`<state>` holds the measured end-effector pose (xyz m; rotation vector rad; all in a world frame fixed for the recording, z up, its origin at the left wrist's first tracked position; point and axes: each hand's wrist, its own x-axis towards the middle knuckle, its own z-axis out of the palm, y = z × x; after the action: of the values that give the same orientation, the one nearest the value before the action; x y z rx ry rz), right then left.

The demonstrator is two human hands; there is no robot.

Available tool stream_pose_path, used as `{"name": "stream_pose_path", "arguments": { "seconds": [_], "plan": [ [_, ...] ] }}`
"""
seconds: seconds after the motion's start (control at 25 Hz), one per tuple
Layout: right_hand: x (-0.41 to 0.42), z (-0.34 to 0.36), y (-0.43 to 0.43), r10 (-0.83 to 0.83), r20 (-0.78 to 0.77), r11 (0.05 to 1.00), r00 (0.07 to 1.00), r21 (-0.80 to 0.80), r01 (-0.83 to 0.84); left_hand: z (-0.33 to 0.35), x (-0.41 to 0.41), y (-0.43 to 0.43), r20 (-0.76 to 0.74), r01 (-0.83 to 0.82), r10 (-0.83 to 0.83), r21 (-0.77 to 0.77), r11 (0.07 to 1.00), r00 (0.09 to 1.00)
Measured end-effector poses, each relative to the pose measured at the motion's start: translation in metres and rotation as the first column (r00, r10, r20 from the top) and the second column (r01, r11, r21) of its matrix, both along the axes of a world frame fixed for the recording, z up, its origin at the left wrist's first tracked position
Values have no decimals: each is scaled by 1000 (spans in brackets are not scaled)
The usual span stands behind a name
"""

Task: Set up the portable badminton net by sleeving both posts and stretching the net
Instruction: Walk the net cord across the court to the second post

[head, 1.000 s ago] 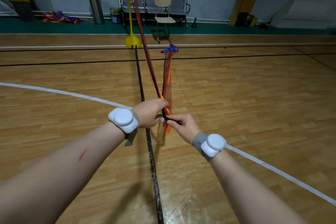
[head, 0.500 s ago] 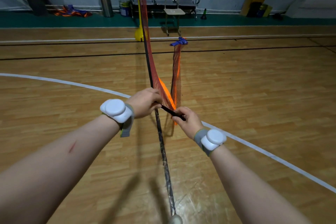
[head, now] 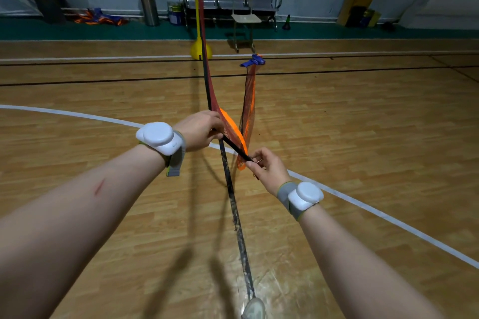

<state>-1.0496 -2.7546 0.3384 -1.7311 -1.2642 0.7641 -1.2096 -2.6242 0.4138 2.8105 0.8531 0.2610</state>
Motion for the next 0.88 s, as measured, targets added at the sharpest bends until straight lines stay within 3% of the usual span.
{"name": "stream_pose_path", "arguments": {
  "seconds": [0.16,0.36,0.52,0.88],
  "plan": [
    [-6,-4,-13,2,134,1000,991,-17,0,-1,-8,-3,-14,8,-8,-9,1000,1000],
    [-12,-6,-30,9,8,999,1000,-40,-9,-2,-19,-4,23,-20,20,-12,1000,1000],
    [-11,-2,-42,-33,71,999,997,-26,35,-6,-20,-2,-13,-48,47,-30,998,999],
    [6,15,-69,21,-77,1000,997,8,-20,-16,30,-31,-63,-67,64,-46,997,996]
  ]
}}
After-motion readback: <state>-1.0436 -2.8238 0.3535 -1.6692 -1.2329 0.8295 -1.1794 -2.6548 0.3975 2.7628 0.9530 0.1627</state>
